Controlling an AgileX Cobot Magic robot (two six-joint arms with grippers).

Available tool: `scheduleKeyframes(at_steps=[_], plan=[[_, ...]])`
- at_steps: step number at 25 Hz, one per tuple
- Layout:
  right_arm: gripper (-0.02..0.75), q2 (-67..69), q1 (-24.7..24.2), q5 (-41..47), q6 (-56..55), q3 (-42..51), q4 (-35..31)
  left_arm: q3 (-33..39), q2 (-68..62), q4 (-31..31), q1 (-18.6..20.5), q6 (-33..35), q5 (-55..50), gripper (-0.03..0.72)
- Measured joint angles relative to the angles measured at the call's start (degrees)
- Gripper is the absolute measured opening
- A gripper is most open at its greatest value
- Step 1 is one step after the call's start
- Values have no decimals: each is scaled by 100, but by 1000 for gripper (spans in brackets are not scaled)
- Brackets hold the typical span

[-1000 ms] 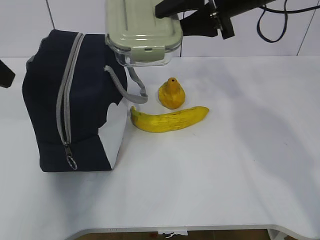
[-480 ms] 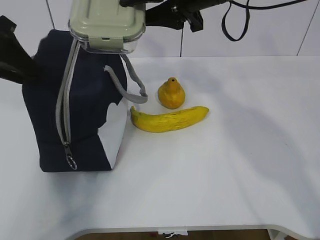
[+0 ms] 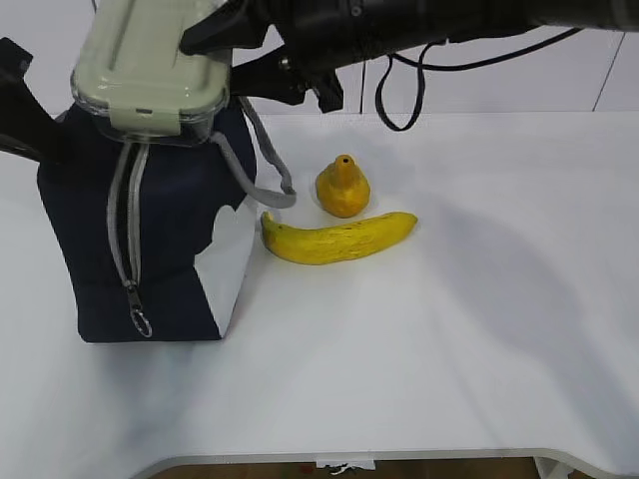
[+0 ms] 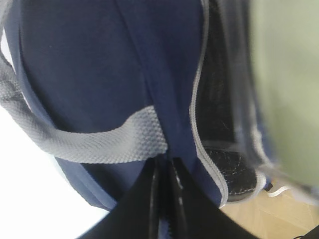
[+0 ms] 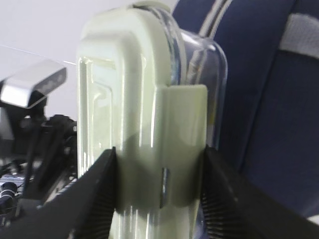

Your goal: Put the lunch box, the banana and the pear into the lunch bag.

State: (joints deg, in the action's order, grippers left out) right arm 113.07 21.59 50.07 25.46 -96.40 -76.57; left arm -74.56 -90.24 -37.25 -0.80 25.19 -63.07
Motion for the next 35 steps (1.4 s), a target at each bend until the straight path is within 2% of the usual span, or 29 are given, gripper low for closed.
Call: scheduleKeyframes(at_steps=[6,15,21,29,35], plan=[[372,324,71,-69,51,0,-18,-2,0,38,0,13,-26,-2],[372,386,-107,-621,71,0,615,-12,0,62,0,22,-210,-3],[372,690,-6,-675,82,-13,442,-12,0,62,0,22,-234,-3],[372,990,389,-687,130,-256,181,-12,0,-149,0,35,-234,-3],[372,1459,432,-703,139,-499,122,-12,0,-183,0,35,-234,-3]])
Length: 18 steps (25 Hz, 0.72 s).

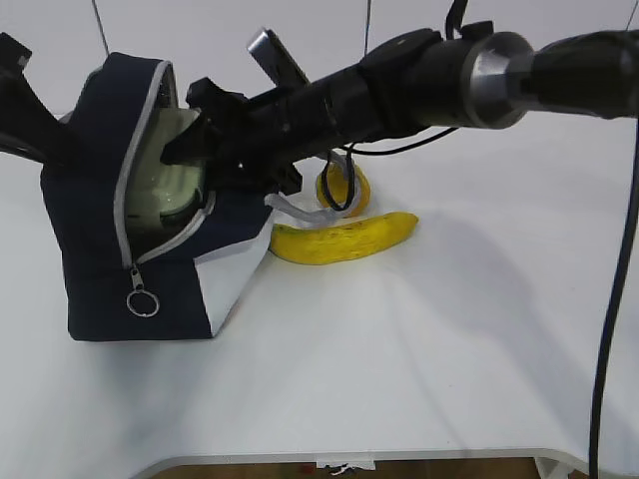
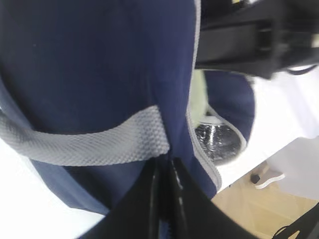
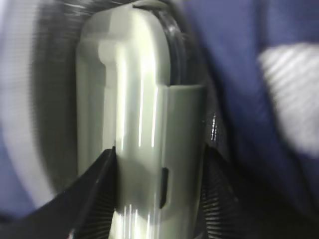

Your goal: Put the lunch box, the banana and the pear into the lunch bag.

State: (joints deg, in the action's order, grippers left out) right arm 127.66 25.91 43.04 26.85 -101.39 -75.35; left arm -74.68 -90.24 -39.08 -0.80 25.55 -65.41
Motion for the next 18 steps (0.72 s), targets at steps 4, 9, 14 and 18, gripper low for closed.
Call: scheduleKeyframes(at_steps=[4,9,14,18], plan=[[372,261,9,-118,3,-12,-106,0,0,26,0,4,0,-3],[372,546,9,-173,13,-57,-316,0,0,202,0,13,0,-3],[372,751,9,-211,13,-84,-468,0,0,338,0,17,0,-3],[372,830,9,-236,24,-84,-477,0,0,338,-3,17,0,-3]])
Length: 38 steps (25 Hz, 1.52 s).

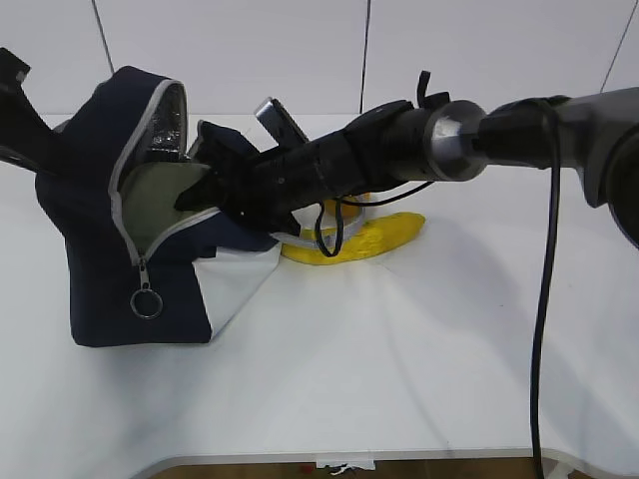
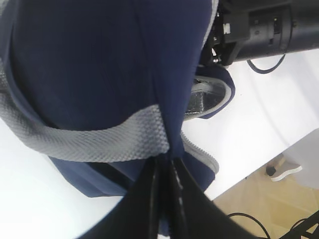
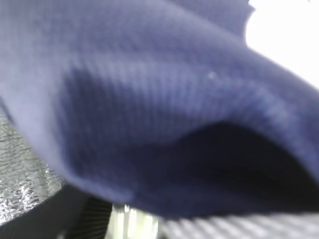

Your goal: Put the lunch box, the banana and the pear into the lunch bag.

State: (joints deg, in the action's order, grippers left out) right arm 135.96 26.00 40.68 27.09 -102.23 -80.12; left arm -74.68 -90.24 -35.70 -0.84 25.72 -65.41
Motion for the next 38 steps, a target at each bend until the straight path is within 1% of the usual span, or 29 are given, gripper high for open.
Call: scheduleKeyframes(at_steps=[4,6,12,19,22,27,32,38], plan=[[375,9,0,0,0,-12,0,0,0,0,0,0,-9,-3],[391,9,0,0,0,-12,0,0,0,0,0,0,-20,-3],[486,9,-23,99,0,-15,-44,0,0,2,0,0,-40,-3],[507,-3,-191,477,158,-24,-31,0,0,35,0,0,-66,-3],[510,-164,-237,559,184,-24,281,0,0,71,0,0,-71,-3],[510,-573,-238,710,195,-94,1002,0,0,82,0,0,-80,-3],[512,-922,-248,1274,195,-428,1698,0,0,108,0,0,-91,-3],[512,-1169,-248,2026,94,-968,2735,0,0,121,0,0,-112,-3]])
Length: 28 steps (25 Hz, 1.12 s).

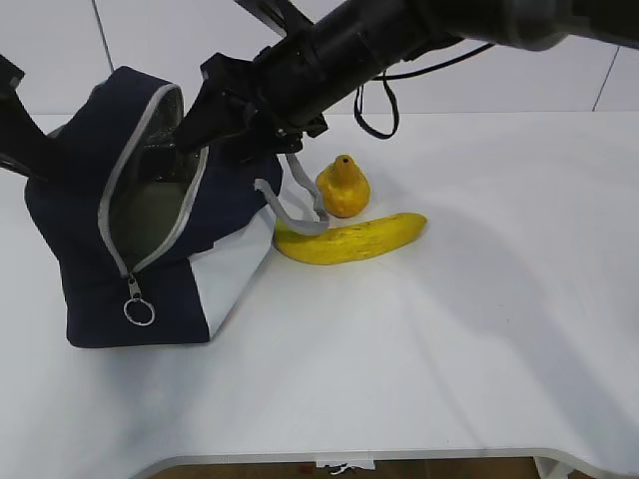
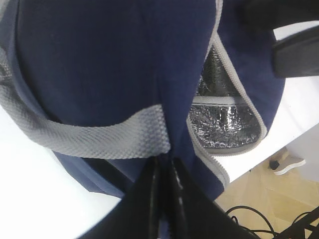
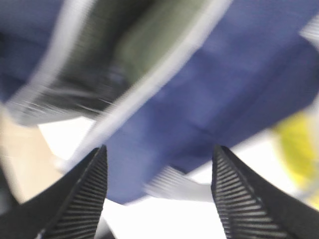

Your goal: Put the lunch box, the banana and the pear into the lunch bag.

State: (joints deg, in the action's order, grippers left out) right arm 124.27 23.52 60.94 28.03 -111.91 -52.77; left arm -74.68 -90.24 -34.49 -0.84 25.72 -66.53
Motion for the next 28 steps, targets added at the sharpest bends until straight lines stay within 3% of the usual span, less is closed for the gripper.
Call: scheduleKeyframes(at_steps=[6,20,28], plan=[[511,-122,0,847,-375,-518,1444,0,0,22,0,0,0,-3],[496,-278,0,995,-792,-590,4371,0,0,272,0,0,11,-3],[493,-278,0,999,299,-454,4628,0,0,327,0,0,11,-3]])
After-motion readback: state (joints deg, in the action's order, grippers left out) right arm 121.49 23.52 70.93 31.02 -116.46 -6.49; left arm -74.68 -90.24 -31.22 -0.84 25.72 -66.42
